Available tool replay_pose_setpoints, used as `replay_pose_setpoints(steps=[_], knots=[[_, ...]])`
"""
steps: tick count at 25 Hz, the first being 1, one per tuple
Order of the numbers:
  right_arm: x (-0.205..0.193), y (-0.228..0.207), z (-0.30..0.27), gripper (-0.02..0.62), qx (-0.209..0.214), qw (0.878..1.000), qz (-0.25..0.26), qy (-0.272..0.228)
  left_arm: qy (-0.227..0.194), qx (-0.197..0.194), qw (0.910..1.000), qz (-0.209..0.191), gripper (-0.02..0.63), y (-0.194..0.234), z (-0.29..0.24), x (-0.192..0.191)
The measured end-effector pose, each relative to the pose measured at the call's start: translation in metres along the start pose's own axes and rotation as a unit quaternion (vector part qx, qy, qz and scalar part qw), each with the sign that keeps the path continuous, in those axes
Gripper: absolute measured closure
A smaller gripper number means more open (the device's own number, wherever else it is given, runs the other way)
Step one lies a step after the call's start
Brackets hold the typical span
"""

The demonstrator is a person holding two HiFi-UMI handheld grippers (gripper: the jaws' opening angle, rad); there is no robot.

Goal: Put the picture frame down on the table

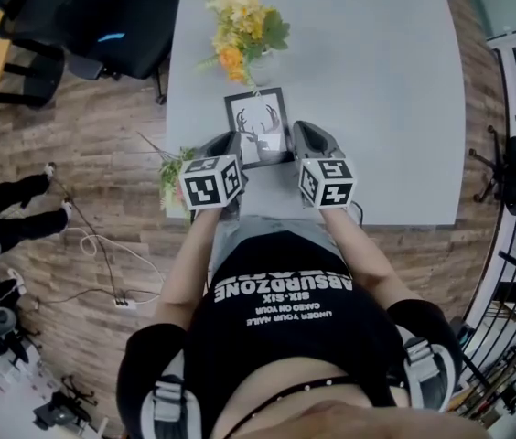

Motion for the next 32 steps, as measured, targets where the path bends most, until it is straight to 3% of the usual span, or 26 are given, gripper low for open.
replay_pose_setpoints(steps=[8, 15, 32], knots=[[0.015, 0.016, 0.043, 0.58, 0.024, 0.999, 0.001, -0.046, -0.058, -0.046, 0.9964, -0.04, 0.591, -0.033, 0.047, 0.011], [0.025, 0.034, 0.082, 0.58, 0.039, 0.996, 0.011, -0.077, -0.075, -0.048, 0.9943, -0.059, 0.591, -0.046, 0.076, 0.003], [0.015, 0.059, 0.11, 0.58, 0.056, 0.994, 0.035, -0.086, -0.088, -0.071, 0.9915, -0.065, 0.591, -0.07, 0.098, -0.014]])
Point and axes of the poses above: the fingertips, and each gripper's own axes: z backward along the fingers, y to its left, x out of its top, the point moved 8 cm from there along z, backward along the fingers, and after that the axes turned 4 degrees about -z, right-handed, at the moved point
